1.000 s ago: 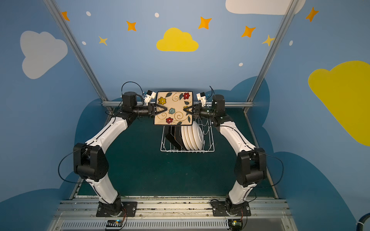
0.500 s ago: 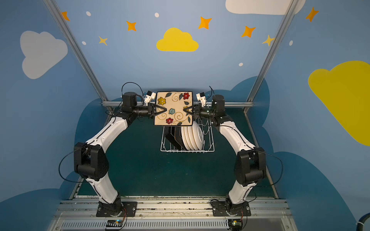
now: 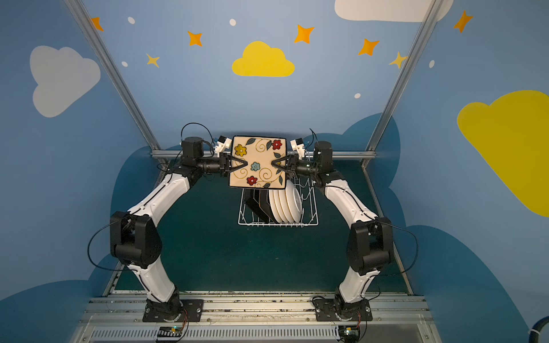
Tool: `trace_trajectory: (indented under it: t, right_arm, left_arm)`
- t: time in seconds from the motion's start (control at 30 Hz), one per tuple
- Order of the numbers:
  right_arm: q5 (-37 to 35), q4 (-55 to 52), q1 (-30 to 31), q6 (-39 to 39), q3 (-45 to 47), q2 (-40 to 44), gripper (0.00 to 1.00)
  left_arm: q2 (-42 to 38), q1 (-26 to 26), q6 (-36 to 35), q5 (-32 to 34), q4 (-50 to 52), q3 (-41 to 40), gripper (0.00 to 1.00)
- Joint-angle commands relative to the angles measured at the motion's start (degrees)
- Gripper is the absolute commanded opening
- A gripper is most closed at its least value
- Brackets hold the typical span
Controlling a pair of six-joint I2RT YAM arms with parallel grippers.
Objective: Unload the plates from the dish rack
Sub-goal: Pick up a plate from the dish rack.
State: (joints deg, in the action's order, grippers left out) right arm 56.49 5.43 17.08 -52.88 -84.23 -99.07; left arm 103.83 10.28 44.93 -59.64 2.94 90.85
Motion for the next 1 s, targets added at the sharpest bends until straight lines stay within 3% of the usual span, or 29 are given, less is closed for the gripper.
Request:
trace_trajectory:
  t: [0.0, 0.33, 0.47, 0.6, 0.97]
  right_arm:
    - [-0.1, 0.6, 0.0, 2.7, -3.8, 2.9, 0.47]
    - [-4.9, -9.6, -0.4, 9.1, -6.1, 4.2, 0.88]
    - [-7.2, -14.9, -0.3, 14.6, -7.2, 5.3, 0.88]
    - [-11.9, -21.0, 0.5, 22.6, -6.9, 7.9, 0.88]
    - [-17.9, -26.1, 3.4, 34.9, 0.5, 14.9, 0.88]
  left_arm:
    - [-1.6, -1.4, 0.1, 1.4, -2.5, 0.8, 0.03]
    - [-4.9, -3.2, 0.9, 1.9, -2.0, 0.7, 0.03]
    - [-6.4, -4.0, -0.4, 1.8, 0.6, 1.7, 0.03]
    - [-8.5, -5.8, -6.2, 2.0, 8.9, 5.3, 0.03]
    - [-12.9, -14.3, -18.1, 2.7, 27.8, 11.7, 0.03]
